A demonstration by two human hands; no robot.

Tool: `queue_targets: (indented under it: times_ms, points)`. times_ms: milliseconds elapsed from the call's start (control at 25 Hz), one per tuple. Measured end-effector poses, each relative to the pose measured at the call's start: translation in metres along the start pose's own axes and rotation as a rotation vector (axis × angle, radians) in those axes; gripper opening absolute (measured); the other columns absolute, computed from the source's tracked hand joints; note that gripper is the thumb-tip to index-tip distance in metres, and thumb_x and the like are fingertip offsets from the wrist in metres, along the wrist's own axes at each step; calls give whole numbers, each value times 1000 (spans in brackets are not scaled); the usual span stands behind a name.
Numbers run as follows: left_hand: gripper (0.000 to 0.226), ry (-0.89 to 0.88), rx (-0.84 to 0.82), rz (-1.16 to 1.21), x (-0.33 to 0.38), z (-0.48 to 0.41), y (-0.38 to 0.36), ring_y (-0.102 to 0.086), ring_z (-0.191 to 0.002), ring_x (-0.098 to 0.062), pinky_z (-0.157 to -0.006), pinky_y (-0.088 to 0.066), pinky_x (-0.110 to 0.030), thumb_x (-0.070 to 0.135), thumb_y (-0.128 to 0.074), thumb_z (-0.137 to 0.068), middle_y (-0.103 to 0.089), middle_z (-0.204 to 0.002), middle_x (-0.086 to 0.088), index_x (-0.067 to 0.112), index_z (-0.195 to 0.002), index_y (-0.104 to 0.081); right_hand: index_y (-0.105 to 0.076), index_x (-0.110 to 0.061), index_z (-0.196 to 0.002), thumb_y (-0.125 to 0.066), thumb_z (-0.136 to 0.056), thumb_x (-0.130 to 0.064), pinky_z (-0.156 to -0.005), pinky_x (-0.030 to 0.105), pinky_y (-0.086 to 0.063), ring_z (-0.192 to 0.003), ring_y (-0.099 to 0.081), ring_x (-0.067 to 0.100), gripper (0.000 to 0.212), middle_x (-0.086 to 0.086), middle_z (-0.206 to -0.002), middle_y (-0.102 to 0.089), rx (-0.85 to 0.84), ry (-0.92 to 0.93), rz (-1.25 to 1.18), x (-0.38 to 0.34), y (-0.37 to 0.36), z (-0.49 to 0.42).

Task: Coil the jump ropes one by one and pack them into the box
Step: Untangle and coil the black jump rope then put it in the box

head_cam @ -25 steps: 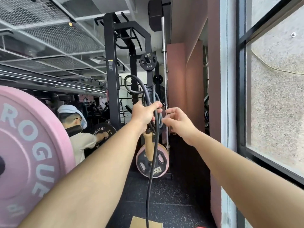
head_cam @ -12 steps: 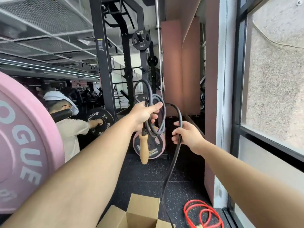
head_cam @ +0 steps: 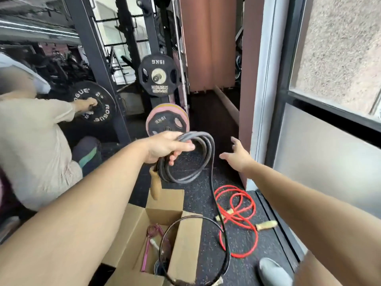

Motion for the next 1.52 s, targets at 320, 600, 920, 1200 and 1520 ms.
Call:
queue_targets:
  times_ms: [320, 600, 920, 1200, 1520]
  points:
    - [15, 97, 42, 218, -99, -47, -56, -33, -42, -8, -40, -27, -22, 25, -70, -91, -51, -57, 3, 14, -93, -60, -70, -7, -104, -42, -104, -17, -95, 38, -49, -94, -68, 15, 30, 12, -101, -73, -210, 236, -207, 41, -50, -13]
    - [31, 263, -39, 806, -158, -64, -101, -40, -43, -12, -48, -44, -25, 44, -58, -89, -32, -46, 6, 15, -79, -58, -61, -16, -84, -48, -103, -46, -63, 30, -43, -59, -48, 8, 37, -6, -66, -57, -185, 316, 21, 53, -65, -31]
    - [34, 318, -146, 733, -162, -82, -114, -59, -52, -18, -64, -56, -38, 40, -65, -81, -55, -59, 0, 11, -97, -67, -68, -24, -92, -55, -98, -49, -69, 25, -45, -70, -57, 7, 29, -9, -76, -64, -195, 522, 211, 47, -64, -44]
    - [33, 113, -130, 967, -142, -95, -97, -24, -34, -7, -41, -28, -24, 47, -47, -92, -26, -45, 10, 21, -72, -45, -58, -19, -87, -49, -103, -41, -67, 23, -39, -67, -44, 1, 29, -11, -74, -51, -115, 432, 110, 64, -54, -66]
    - [26, -241, 183, 1485, -116, -91, -48, -27, -35, -4, -39, -25, -18, 38, -45, -95, -29, -46, 9, 22, -75, -44, -53, -19, -120, -40, -107, -21, -68, 23, -49, -70, -53, 8, 18, -8, -75, -55, -326, 151, 166, 106, -88, -53]
Point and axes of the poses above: each hand's wrist, its own z-axis away from the middle knuckle, its own y-axis out of the back of the hand, x = y × z, the point moved 6 cm from there along -z, towards the middle knuckle
